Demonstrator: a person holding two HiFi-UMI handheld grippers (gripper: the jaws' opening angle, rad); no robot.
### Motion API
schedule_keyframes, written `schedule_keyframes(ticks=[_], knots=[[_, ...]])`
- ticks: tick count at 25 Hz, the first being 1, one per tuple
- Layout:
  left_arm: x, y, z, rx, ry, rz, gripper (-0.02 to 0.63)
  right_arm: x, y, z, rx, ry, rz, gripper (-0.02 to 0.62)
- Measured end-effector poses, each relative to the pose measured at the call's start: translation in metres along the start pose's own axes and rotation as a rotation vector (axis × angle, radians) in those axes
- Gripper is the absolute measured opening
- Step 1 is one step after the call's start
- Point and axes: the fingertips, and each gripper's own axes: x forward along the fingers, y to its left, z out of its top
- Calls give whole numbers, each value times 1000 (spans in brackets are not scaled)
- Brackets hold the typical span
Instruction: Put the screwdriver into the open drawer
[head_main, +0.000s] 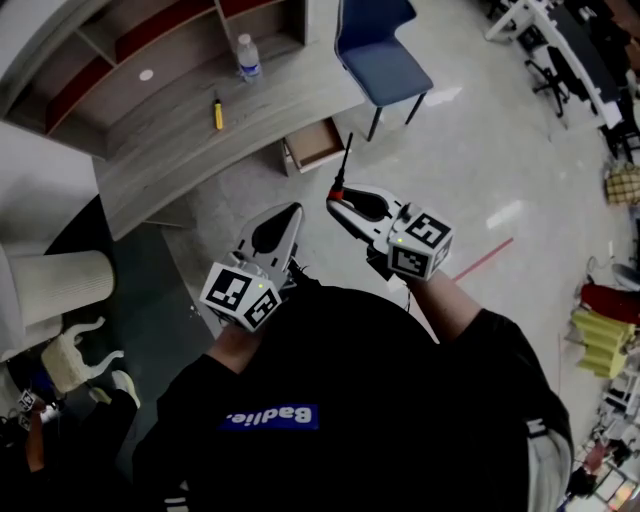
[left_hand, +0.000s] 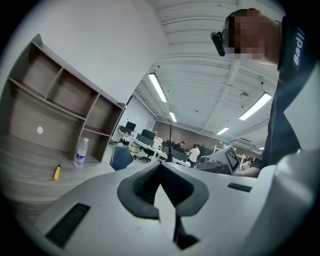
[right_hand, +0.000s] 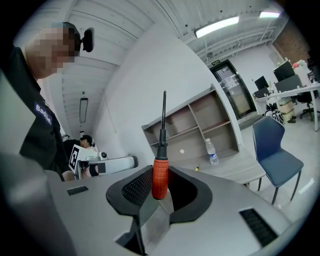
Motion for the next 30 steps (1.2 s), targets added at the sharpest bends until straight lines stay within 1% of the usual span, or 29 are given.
schedule_keyframes(ticks=[3,6,10,15,19,25,30], knots=[[7,22,9,-5,6,-24,3,20,-12,6,2,2,-33,115],[15,38,11,-15,15,-36,2,33,-26,10,11,0,-64,115],[31,51,8,-27,31,-33,2,43,-48,7,20,21,-73,115],[59,64,5,-40,40,9,2,49,-85,3,18,60,-58,115],[83,74,0,-60,46,62,2,52,-114,1,16,101,-23,115],[111,79,-5,-88,34,119,2,56,-154,-2,-34,165,24,115],[121,90,-15,-104,26,160,2,65,-176,-11,-70,209,36,115]])
